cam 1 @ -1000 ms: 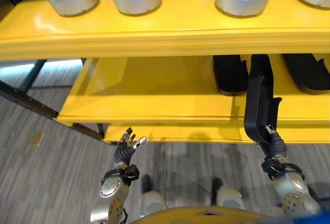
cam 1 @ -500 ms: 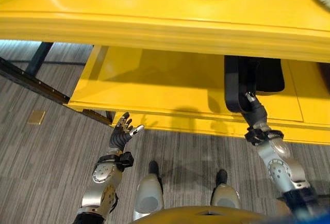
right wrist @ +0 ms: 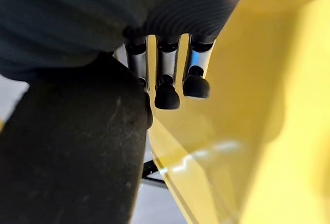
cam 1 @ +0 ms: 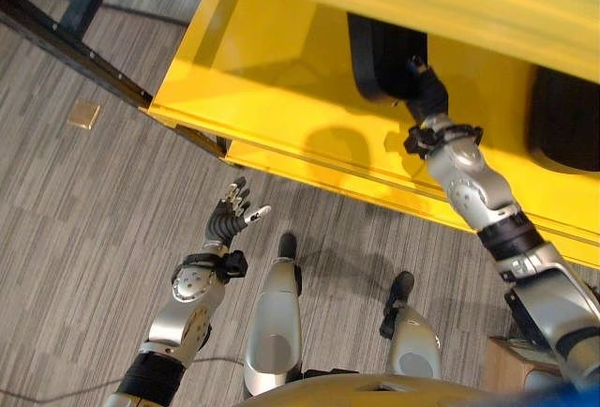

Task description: Move parts from the plastic box to the shelf.

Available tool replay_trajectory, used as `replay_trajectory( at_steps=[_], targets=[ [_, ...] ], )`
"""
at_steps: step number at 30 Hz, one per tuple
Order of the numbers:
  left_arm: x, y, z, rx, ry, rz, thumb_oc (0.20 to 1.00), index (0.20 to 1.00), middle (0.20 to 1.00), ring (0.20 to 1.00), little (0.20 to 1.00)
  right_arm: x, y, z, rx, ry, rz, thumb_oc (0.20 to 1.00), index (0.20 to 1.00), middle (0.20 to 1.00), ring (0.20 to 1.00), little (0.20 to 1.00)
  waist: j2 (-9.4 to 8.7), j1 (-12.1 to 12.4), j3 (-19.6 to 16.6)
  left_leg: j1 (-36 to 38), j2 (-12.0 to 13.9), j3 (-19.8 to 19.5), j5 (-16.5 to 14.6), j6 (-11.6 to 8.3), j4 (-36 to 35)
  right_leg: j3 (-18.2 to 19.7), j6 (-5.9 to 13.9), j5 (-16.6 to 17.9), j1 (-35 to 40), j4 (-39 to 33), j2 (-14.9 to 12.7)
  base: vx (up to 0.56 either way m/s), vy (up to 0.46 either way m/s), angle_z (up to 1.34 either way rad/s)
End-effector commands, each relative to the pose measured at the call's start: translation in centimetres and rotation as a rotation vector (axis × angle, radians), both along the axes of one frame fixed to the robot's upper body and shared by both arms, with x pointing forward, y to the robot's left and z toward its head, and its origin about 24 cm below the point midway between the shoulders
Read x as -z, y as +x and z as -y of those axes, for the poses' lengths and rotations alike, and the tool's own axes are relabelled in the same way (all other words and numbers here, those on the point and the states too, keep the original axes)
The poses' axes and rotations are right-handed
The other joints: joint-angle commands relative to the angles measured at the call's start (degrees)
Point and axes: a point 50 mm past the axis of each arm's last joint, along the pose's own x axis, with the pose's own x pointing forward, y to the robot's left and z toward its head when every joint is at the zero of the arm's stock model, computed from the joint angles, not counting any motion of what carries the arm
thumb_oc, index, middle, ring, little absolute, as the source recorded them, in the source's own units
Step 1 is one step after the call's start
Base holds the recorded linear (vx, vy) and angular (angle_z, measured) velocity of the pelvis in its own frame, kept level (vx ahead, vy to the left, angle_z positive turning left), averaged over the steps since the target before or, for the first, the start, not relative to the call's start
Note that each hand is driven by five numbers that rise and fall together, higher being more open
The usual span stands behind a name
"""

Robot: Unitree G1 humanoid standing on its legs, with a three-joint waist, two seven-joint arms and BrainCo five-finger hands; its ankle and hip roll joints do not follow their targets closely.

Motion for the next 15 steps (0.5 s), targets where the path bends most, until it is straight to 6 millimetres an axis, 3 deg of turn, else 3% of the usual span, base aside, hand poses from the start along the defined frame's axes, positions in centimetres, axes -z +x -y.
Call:
replay_trajectory(
  at_steps=[1, 2, 7, 15],
  targets=[
    [-2.7, 0.0, 0.4, 0.027, -0.006, 0.134, 1.000, 1.000, 1.000, 1.000, 1.000, -5.2, -0.3, 0.5, 0.049, 0.109, 0.214, 0.200, 0.200, 0.200, 0.200, 0.200, 0.25, 0.14, -1.51, -2.72, 2.03, 0.42, 2.24, -1.39, 0.29, 0.63, -0.17, -0.19, 2.17, 4.28, -3.71, 0.01, 0.017, 0.07],
    [-3.0, 0.3, 0.7, 0.037, -0.009, 0.147, 1.000, 1.000, 1.000, 1.000, 1.000, -5.9, 0.1, 0.6, 0.083, 0.125, 0.224, 0.200, 0.200, 0.200, 0.200, 0.200, 0.66, 0.31, -0.99, -3.38, 2.02, 0.01, 0.54, -1.80, 1.59, 0.88, -0.05, -1.81, 1.06, 6.04, -3.53, 0.01, 0.019, 0.08],
    [-3.8, 1.1, 2.0, 0.061, -0.031, 0.185, 1.000, 1.000, 1.000, 1.000, 1.000, -7.9, 0.3, 0.8, 0.185, 0.167, 0.283, 0.200, 0.200, 0.200, 0.200, 0.200, 2.07, -0.25, 0.96, -8.05, 1.85, -0.42, -0.98, -0.94, 6.02, 2.72, -0.63, -3.54, -5.31, 12.21, -3.56, -0.07, 0.054, -0.03],
    [-4.6, 1.5, 2.6, 0.060, -0.049, 0.220, 1.000, 1.000, 1.000, 1.000, 1.000, -6.8, 0.6, 1.2, 0.249, 0.204, 0.249, 0.200, 0.200, 0.200, 0.200, 0.200, 3.58, -1.36, 1.82, -14.19, 1.84, -0.90, -3.09, -0.31, 12.91, 5.38, -1.65, -7.47, -13.87, 21.76, -3.97, -0.04, 0.047, -0.03]
  ],
)
